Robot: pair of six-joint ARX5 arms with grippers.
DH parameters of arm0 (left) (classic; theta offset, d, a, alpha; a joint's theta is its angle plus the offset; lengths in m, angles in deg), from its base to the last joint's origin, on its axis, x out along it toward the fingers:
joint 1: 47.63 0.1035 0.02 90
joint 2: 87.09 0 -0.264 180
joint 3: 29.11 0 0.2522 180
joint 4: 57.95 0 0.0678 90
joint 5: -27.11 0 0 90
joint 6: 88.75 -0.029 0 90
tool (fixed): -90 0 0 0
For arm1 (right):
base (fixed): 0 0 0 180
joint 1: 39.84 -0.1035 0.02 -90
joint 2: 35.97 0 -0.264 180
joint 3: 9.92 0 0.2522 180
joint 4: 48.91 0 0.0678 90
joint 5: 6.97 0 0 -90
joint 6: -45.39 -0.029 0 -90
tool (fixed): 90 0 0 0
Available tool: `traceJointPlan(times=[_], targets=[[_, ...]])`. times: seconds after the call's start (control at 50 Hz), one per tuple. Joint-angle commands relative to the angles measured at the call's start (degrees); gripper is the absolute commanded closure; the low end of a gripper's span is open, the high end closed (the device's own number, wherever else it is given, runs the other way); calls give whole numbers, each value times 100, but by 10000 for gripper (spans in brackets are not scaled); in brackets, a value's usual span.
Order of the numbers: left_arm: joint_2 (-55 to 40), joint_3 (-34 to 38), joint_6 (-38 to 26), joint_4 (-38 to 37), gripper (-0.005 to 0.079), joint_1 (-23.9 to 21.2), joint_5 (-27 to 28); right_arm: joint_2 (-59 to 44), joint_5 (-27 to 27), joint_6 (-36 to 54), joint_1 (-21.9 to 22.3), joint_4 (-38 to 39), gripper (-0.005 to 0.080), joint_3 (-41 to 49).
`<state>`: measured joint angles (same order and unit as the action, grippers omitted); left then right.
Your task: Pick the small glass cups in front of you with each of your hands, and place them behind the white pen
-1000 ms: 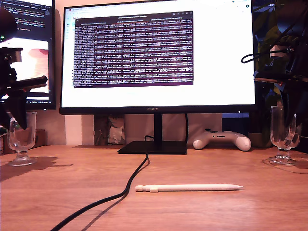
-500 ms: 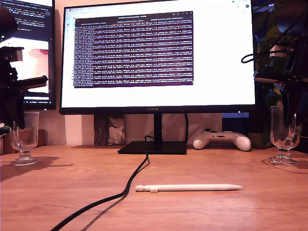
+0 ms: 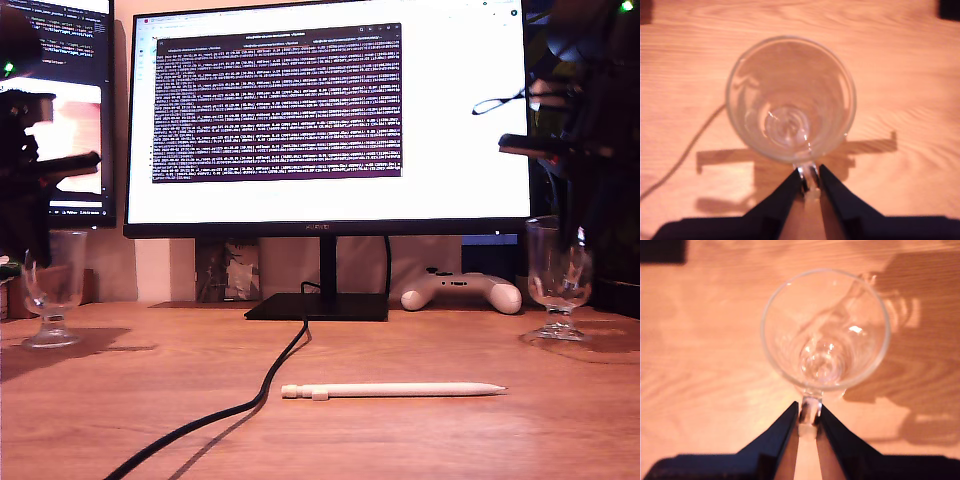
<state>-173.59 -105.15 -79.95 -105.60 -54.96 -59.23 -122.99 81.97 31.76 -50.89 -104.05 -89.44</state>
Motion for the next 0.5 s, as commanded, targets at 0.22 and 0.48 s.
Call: traceJointPlan(times=[0.22, 0.48], targets=[[695, -162, -24, 20, 765, -175, -28, 601, 17, 7, -197, -33, 765, -160], [852, -162, 50, -90, 765, -595, 39, 852, 13, -59, -463, -203, 765, -160]])
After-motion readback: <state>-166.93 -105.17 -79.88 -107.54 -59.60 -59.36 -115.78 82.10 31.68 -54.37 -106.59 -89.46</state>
